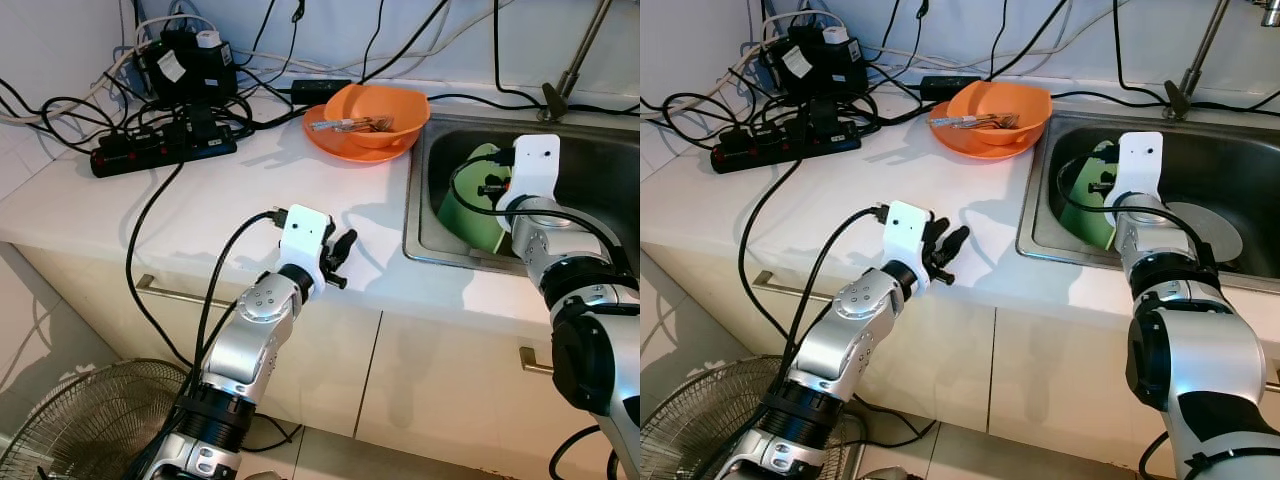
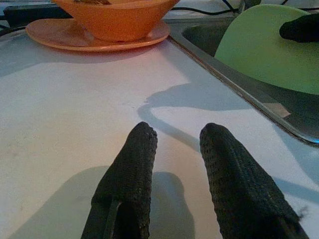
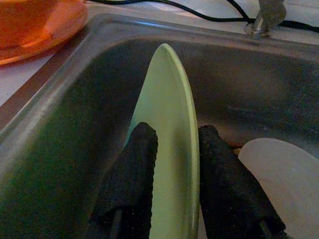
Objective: Kitchen organization
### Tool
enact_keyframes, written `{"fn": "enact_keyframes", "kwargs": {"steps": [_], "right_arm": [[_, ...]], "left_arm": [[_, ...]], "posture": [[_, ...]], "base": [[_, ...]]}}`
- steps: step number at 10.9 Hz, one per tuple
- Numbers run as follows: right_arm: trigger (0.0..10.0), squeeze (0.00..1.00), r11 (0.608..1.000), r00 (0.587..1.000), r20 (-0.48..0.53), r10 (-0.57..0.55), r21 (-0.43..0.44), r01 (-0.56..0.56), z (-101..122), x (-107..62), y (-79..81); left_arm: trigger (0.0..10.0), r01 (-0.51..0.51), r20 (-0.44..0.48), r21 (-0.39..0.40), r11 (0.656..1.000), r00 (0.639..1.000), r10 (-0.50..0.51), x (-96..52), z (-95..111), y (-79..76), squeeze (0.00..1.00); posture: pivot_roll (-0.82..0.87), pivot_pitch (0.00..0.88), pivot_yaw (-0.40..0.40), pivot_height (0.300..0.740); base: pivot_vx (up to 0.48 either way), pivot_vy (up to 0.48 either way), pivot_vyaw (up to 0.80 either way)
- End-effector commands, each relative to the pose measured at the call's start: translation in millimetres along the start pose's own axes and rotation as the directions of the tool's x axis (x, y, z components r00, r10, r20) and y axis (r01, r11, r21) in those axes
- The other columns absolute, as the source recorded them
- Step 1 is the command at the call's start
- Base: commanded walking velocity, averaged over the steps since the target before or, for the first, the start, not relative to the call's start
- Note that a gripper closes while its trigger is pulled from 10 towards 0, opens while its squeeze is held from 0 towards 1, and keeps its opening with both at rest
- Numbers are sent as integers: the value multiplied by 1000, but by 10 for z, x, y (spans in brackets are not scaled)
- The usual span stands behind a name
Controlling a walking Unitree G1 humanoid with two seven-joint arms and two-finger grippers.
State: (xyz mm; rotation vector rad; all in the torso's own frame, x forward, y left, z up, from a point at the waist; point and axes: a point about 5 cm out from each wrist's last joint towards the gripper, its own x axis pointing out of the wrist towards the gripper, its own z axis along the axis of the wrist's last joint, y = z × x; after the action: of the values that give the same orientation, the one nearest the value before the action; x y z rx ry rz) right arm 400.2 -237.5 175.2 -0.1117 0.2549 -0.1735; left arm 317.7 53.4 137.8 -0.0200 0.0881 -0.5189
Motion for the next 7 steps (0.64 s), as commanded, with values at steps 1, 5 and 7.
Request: {"fn": "enact_keyframes", "kwargs": {"steps": [1,5,7], "right_arm": [[10000,0,1000,999,39,-4,-14,4,107,5,16],[10000,0,991,987,140,-78,-102,92,275,-8,-87],[10000,0,976,977,187,-99,-171,132,325,-17,-98]], "left_arm": [[10000,-12,-17,4,1000,1000,12,-8,-24,18,0],[10000,-9,-18,7,1000,1000,10,2,-24,26,0],[10000,-9,-19,8,1000,1000,9,-1,-24,26,0]], "posture": [[96,0,29,740],[90,0,36,740],[89,0,40,740]], "base": [[0,0,0],[0,0,0],[0,0,0]]}}
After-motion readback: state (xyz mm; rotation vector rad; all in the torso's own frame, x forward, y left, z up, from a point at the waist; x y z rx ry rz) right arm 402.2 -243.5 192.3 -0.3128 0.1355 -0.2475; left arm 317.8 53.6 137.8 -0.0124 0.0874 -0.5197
